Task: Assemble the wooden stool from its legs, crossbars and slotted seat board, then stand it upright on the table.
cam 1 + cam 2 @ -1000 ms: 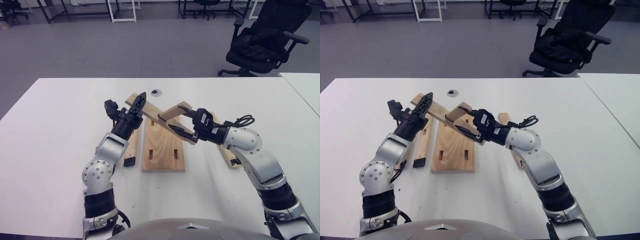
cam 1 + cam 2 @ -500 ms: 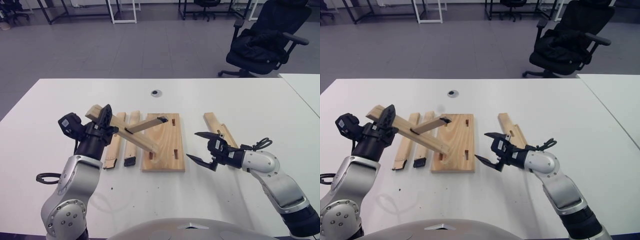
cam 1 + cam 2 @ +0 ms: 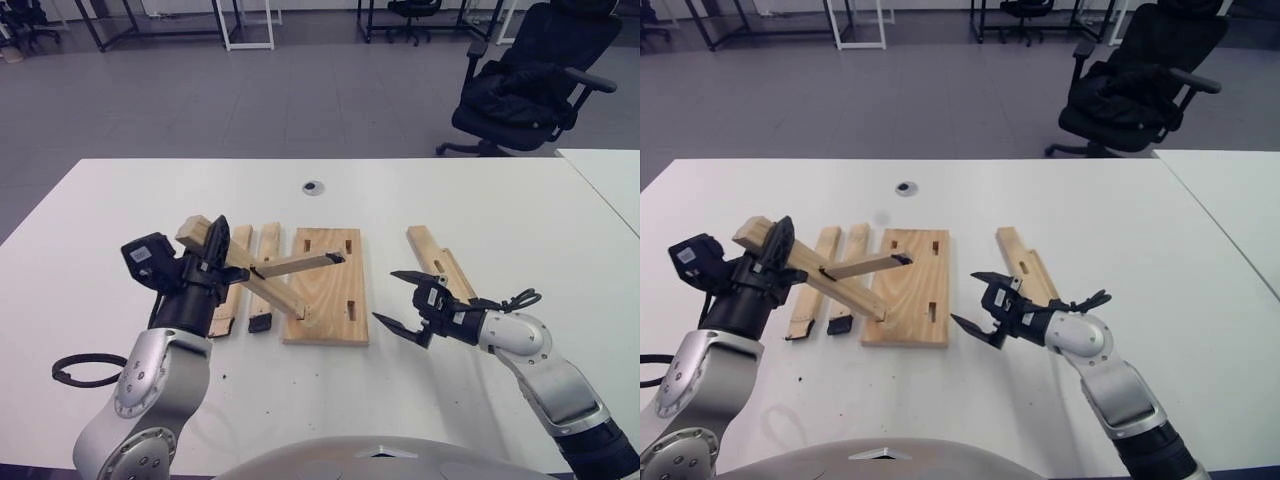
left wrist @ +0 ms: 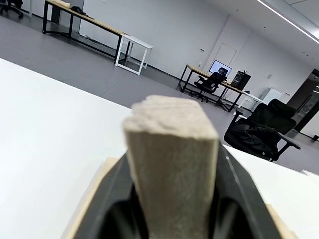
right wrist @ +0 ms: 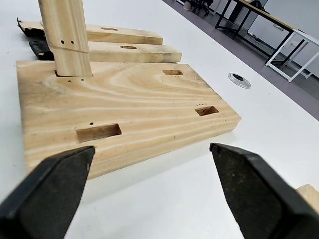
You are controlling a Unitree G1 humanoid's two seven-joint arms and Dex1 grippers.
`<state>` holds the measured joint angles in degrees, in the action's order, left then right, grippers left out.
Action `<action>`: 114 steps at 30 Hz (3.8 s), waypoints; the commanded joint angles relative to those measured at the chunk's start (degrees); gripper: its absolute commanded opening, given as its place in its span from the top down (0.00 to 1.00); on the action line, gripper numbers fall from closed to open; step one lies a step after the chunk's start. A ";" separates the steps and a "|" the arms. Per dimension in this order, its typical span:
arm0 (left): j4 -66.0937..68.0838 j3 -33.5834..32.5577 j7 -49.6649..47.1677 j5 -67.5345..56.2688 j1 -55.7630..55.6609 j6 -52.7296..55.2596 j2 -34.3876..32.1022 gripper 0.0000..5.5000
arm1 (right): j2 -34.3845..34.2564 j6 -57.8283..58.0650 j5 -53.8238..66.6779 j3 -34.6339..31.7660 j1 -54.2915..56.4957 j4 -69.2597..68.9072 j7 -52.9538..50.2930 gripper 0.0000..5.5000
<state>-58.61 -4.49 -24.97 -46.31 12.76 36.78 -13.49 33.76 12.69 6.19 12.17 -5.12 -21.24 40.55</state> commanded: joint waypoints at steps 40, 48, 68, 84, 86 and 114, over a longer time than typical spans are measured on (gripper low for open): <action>17.91 -1.36 23.73 39.81 -14.12 -16.19 2.27 0.28 | -8.30 -1.14 -8.64 -2.96 5.20 15.50 -10.77 0.22; 26.89 8.84 32.84 37.82 -5.33 -0.31 -0.09 0.28 | -8.95 -2.03 -9.08 -2.23 6.17 18.93 -10.68 0.22; 33.73 10.31 31.36 42.10 -3.38 9.17 -1.96 0.46 | -12.35 -2.35 -9.95 0.34 5.16 20.66 -13.35 0.22; 22.93 -3.85 37.21 33.45 -24.89 4.45 -5.88 0.62 | -11.02 14.99 20.77 -28.48 35.81 24.77 -13.54 0.22; 25.80 -6.59 42.95 31.90 -30.34 1.51 -11.89 0.62 | -13.26 21.07 29.18 -30.62 43.06 24.08 -14.09 0.22; 27.93 7.02 61.45 32.30 -45.01 -9.42 -21.55 0.62 | -25.88 34.09 79.97 -34.15 51.15 15.14 -38.44 0.58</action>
<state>-29.95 2.26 36.77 -15.03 -31.51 26.94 -34.12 7.14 47.06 85.78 -22.80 46.74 -5.14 3.03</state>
